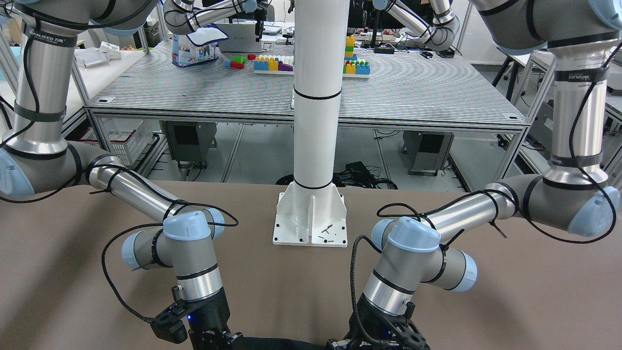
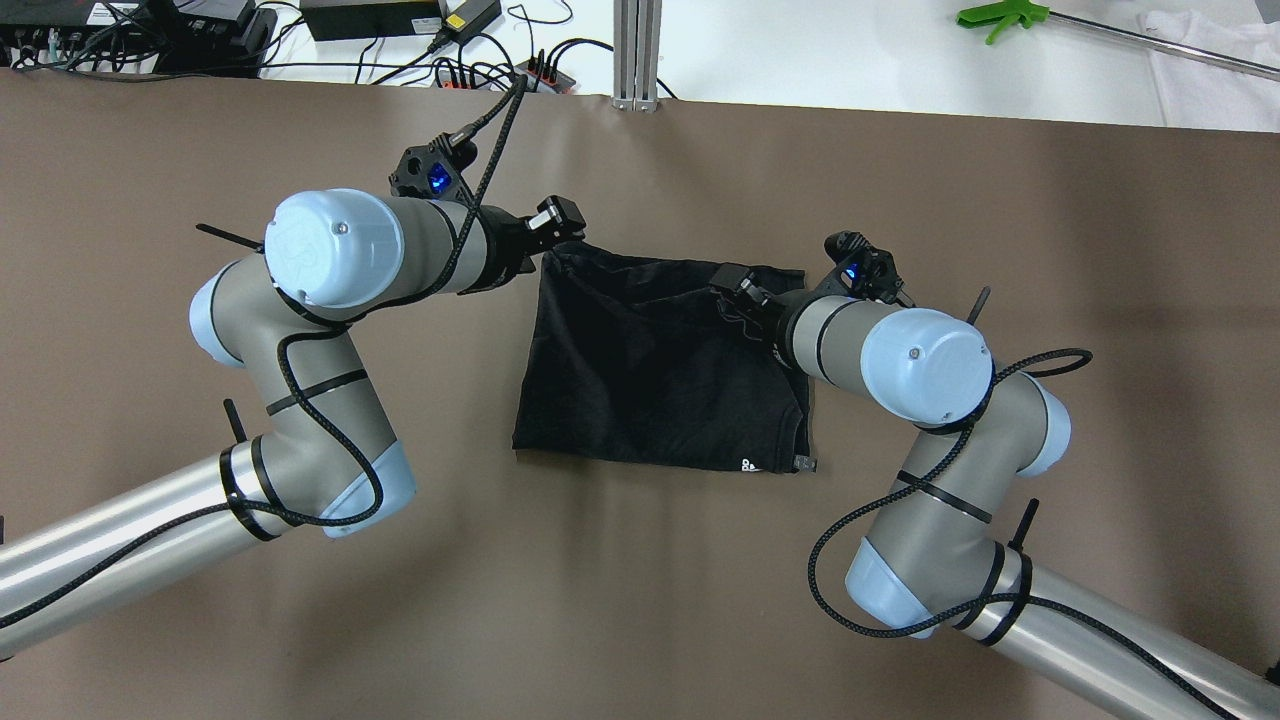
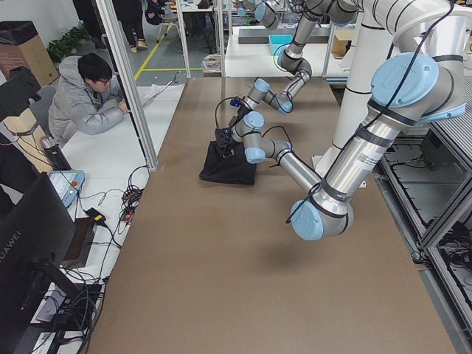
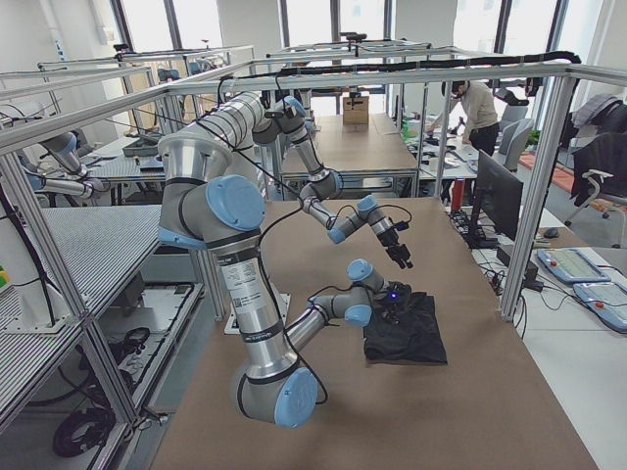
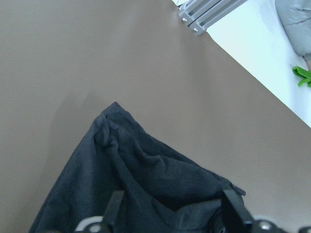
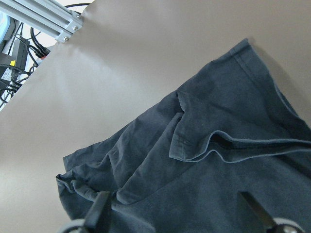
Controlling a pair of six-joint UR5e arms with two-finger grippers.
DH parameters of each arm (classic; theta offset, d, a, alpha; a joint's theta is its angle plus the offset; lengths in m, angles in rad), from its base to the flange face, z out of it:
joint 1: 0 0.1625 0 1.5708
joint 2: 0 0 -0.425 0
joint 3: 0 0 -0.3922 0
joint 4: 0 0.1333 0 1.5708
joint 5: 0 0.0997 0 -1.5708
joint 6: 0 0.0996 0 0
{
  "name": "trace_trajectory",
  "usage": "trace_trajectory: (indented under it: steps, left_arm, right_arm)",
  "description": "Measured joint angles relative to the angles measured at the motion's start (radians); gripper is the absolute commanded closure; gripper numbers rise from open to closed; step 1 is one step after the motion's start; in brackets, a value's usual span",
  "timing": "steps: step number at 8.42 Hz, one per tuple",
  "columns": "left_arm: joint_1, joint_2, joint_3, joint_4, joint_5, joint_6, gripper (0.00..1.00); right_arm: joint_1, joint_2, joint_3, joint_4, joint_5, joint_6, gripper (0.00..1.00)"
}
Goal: Fold clothes
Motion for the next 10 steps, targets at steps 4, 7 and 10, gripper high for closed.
trace_trajectory:
  steps: [4,7,10]
  left_arm:
    - [-0.104,0.006,0.012,0.007,-0.093,0.026,0.0]
    - [-0.196,0.042,0.014,0.009,-0.185,0.101,0.0]
    - [-0.279,0.069,0.022,0.009,-0.267,0.167,0.0]
  right_arm:
    - [-0.003,0.1,-0.052,-0.032,0.044,-0.012,0.06]
    - [-0.013,0.173,-0.188,-0.041,0.055,-0.164,0.06]
    - [-0.02,0.227,-0.318,-0.042,0.057,-0.316,0.06]
